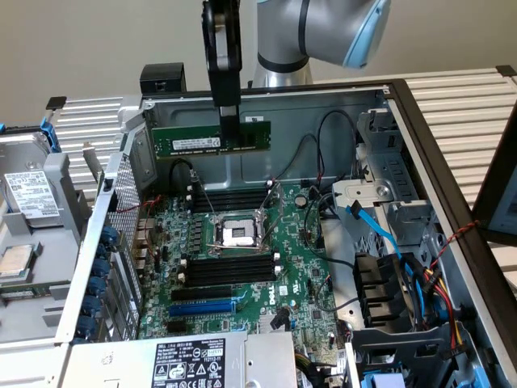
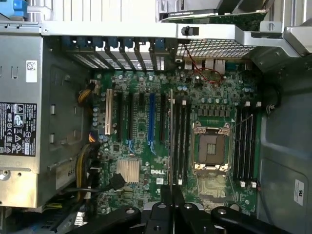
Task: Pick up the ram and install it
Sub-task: 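Pick up the ram and move it above insertion slot, then insert the ram into the slot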
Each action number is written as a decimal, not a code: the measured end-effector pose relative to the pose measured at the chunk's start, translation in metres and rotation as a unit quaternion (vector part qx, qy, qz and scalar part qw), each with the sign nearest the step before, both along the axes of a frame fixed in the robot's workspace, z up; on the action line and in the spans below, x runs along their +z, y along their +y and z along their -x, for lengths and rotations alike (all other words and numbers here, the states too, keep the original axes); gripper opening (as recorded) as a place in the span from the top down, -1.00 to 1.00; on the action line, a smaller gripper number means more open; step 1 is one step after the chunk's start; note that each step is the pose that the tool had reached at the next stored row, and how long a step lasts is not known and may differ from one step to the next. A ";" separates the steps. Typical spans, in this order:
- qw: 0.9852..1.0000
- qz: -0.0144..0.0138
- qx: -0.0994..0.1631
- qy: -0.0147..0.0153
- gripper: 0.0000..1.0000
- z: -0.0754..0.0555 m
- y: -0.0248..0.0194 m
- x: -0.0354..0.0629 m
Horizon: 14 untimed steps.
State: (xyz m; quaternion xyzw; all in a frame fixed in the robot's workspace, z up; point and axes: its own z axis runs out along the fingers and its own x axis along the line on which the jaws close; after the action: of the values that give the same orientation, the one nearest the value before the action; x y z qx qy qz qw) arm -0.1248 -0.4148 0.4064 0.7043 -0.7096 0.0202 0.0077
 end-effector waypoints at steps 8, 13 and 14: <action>1.000 0.000 0.000 0.001 0.76 -0.005 0.0033 0.0000; 1.000 0.000 0.000 0.001 0.76 -0.005 0.0047 -0.0074; 1.000 0.000 0.000 0.001 0.76 -0.005 0.0053 -0.0093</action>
State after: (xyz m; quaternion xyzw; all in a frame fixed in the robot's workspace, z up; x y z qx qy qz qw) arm -0.1198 -0.4095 0.3972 0.7043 -0.7096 0.0197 0.0082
